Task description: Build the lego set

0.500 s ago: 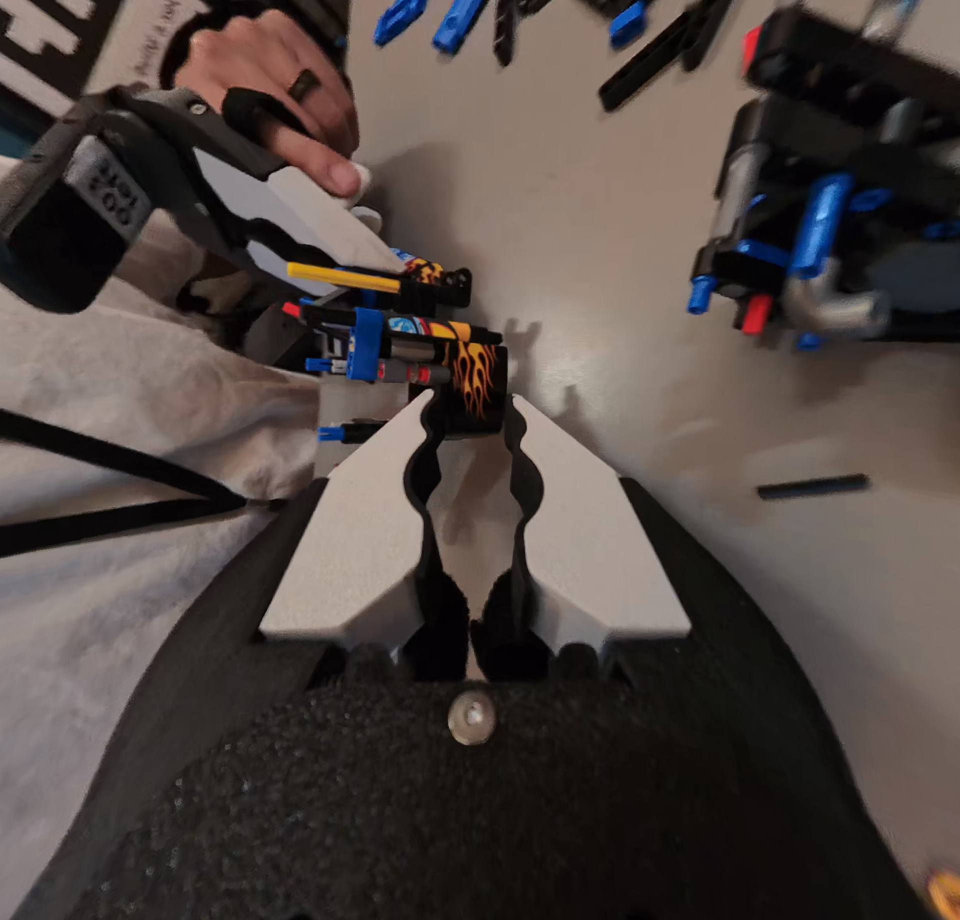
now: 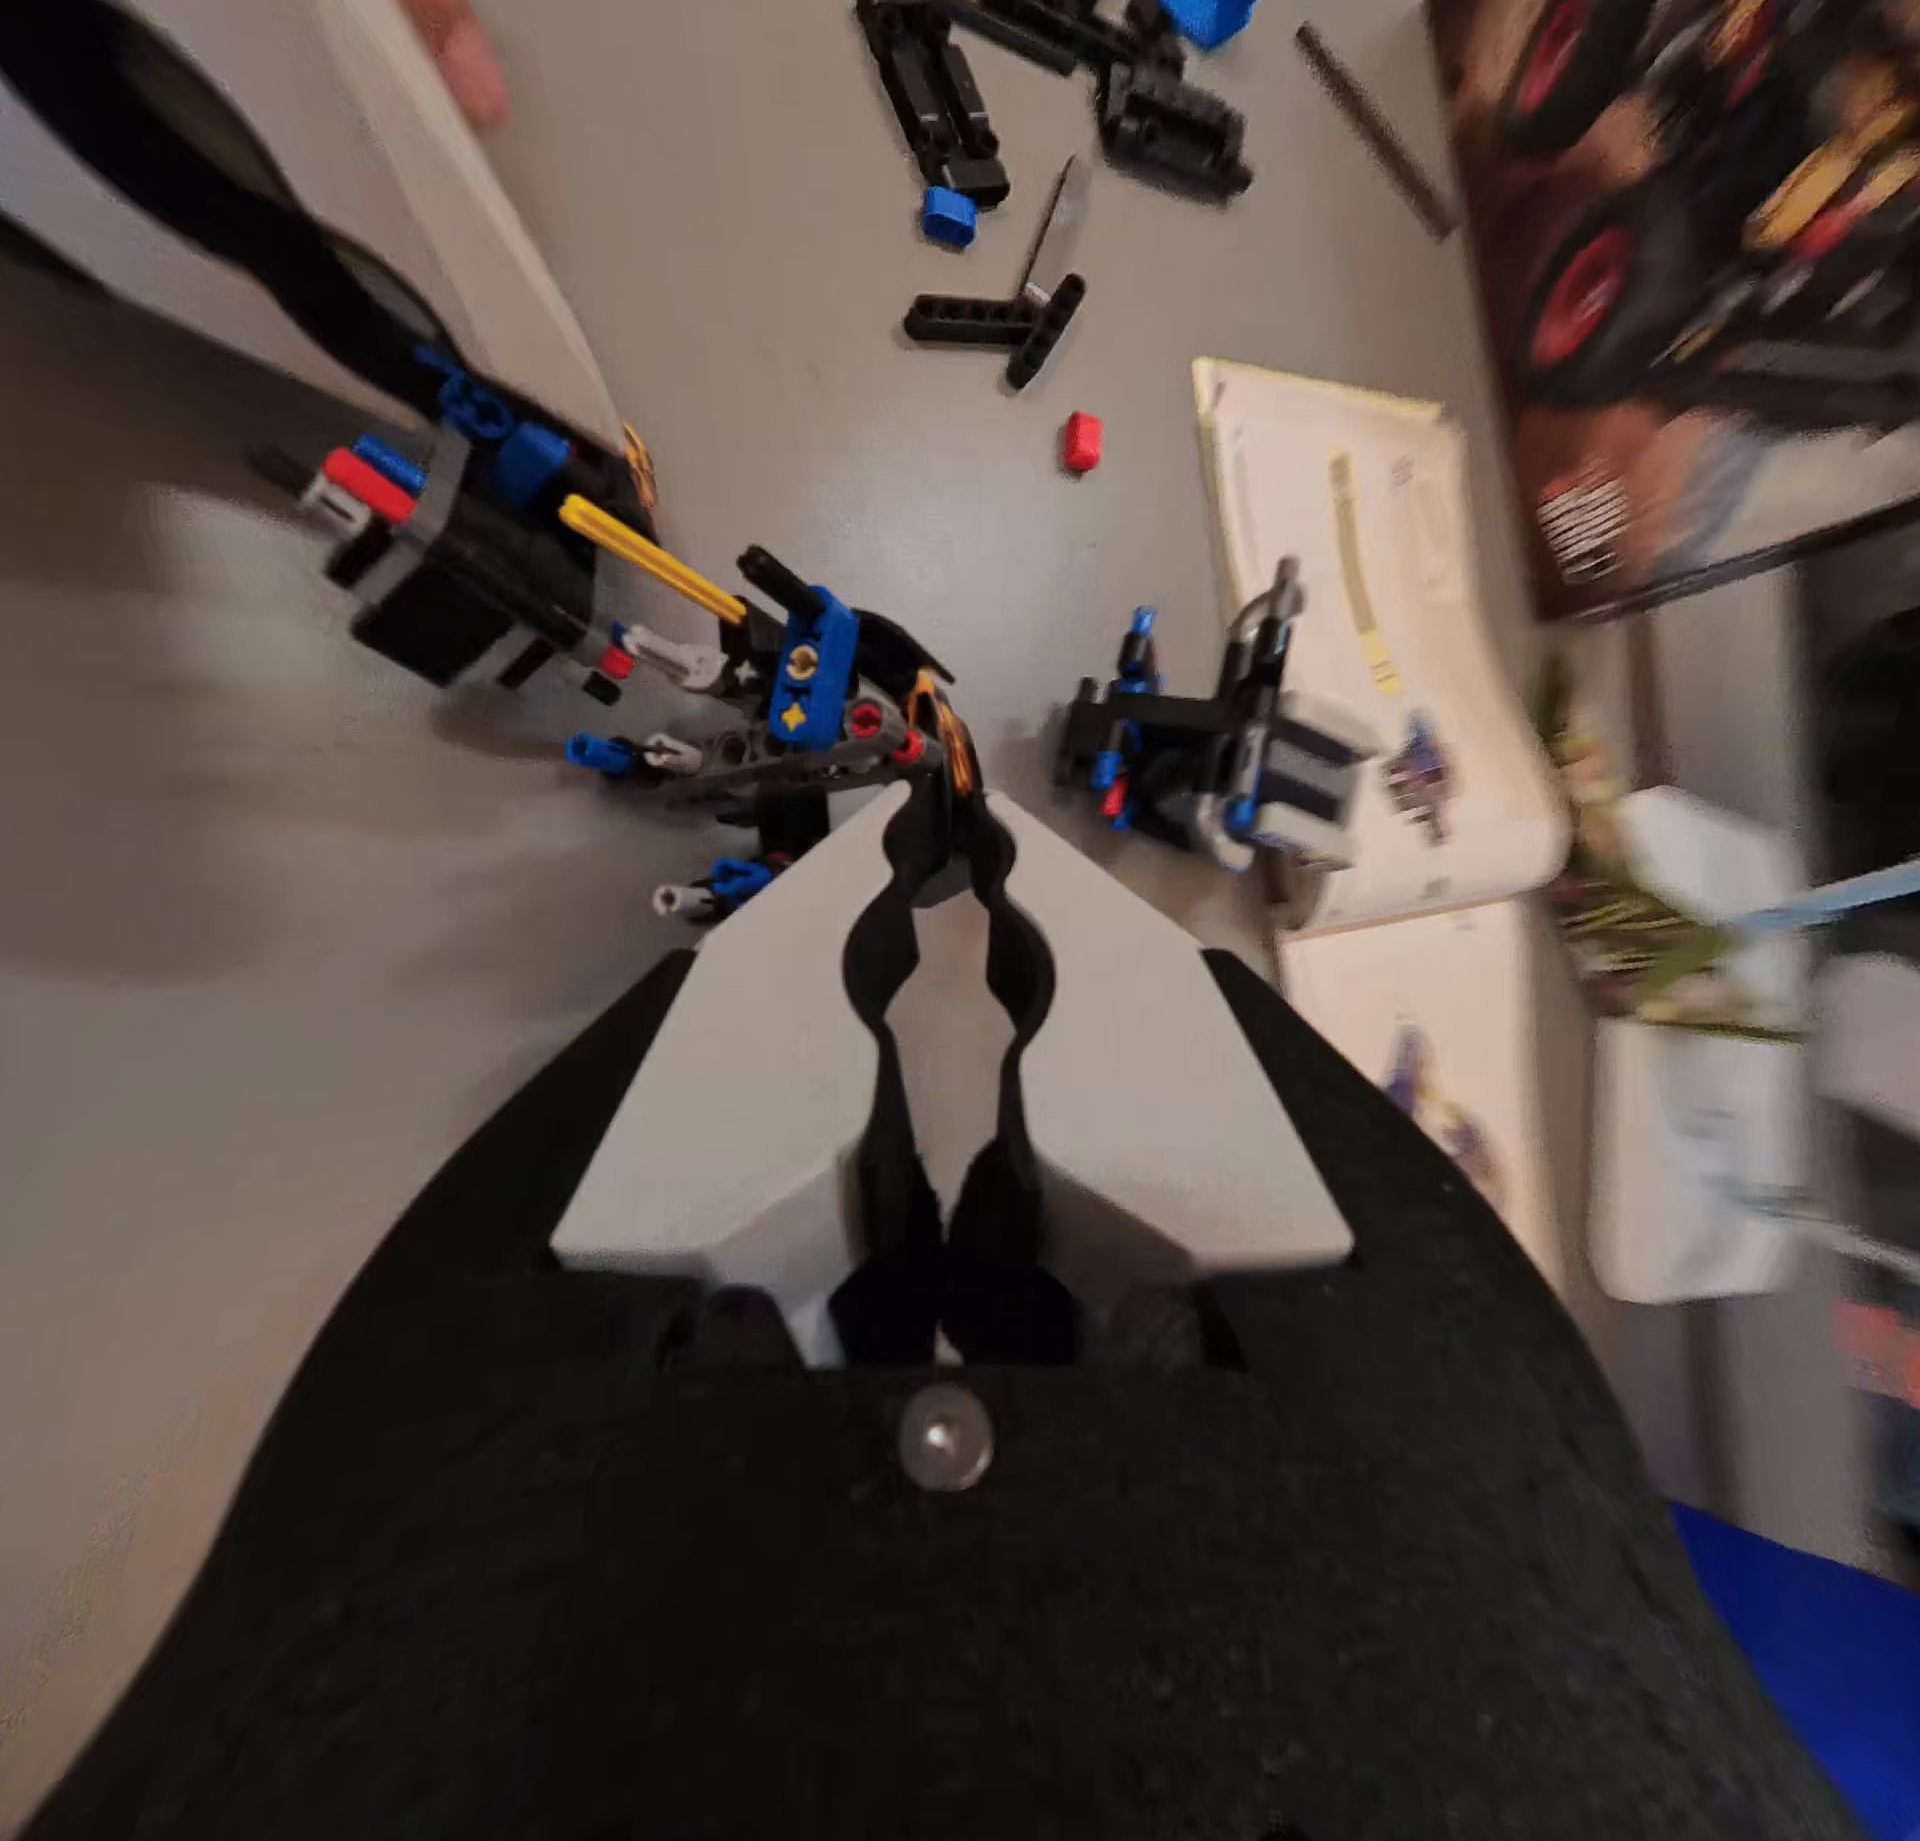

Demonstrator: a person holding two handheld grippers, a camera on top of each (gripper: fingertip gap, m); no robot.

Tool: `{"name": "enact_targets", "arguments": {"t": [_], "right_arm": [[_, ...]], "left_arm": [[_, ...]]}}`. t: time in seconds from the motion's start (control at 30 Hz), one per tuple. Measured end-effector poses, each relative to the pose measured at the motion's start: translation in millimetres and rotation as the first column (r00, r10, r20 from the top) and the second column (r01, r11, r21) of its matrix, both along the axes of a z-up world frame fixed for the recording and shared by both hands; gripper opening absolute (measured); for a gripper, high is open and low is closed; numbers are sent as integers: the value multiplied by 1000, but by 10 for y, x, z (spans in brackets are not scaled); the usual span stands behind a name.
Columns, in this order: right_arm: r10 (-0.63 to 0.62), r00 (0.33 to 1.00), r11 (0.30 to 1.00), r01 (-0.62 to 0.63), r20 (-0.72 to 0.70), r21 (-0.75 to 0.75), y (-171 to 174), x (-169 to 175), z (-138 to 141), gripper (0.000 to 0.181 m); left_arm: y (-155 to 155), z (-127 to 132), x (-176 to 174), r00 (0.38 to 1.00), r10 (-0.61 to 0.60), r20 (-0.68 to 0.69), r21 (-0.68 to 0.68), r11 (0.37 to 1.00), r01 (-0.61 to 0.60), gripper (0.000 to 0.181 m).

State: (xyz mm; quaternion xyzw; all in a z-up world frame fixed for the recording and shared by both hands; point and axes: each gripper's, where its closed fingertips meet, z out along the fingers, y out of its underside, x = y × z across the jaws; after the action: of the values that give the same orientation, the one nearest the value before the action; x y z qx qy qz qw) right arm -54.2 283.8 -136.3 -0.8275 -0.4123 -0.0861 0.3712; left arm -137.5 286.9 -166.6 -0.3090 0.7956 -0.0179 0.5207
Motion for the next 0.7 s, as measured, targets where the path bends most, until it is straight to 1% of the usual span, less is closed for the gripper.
{"name": "enact_targets", "arguments": {"t": [0.03, 0.07, 0.1, 0.13, 0.2, 0.27, 0.33, 0.4, 0.57, 0.63, 0.7], "right_arm": [[23, 994, 997, -30, 104, 73, 5, 3, 21, 4], [19, 977, 986, -54, 211, 159, 22, 30, 57, 4], [-14, 949, 970, -63, 316, 233, 41, 85, 82, 4], [-37, 917, 958, -80, 397, 274, 40, 121, 62, 4], [-60, 884, 945, -101, 464, 313, 14, 132, -38, 4], [-93, 864, 921, -114, 495, 372, 3, 129, -47, 4], [-130, 867, 918, -79, 482, 390, -7, 138, -56, 4], [-134, 889, 917, -57, 439, 396, -37, 92, -55, 5], [-96, 941, 938, -24, 325, 346, -145, -20, -55, 12], [-68, 967, 953, -10, 247, 302, -189, -57, -77, 19], [-8, 988, 966, -32, 152, 255, -258, -125, -65, 26]], "left_arm": [[20, -15, 16, 1000, 9, -5, 19, 1000, -9, 9], [50, -25, 22, 1000, 21, -11, 48, 999, -20, 9], [70, -43, 15, 999, 26, -24, 75, 997, -24, 9], [82, -53, -1, 999, 26, -32, 94, 995, -23, 9], [88, -78, -46, 999, 26, -47, 102, 995, -21, 9], [101, -68, -89, 999, 32, -43, 109, 994, -27, 9], [113, -52, -131, 999, 39, -37, 117, 992, -35, 9], [114, -46, -167, 998, 46, -31, 105, 994, -43, 9], [141, -51, -238, 998, 64, -22, 93, 994, -62, 9], [154, -62, -265, 997, 71, -25, 87, 994, -68, 9], [165, -61, -290, 997, 76, -20, 83, 994, -74, 9]]}}
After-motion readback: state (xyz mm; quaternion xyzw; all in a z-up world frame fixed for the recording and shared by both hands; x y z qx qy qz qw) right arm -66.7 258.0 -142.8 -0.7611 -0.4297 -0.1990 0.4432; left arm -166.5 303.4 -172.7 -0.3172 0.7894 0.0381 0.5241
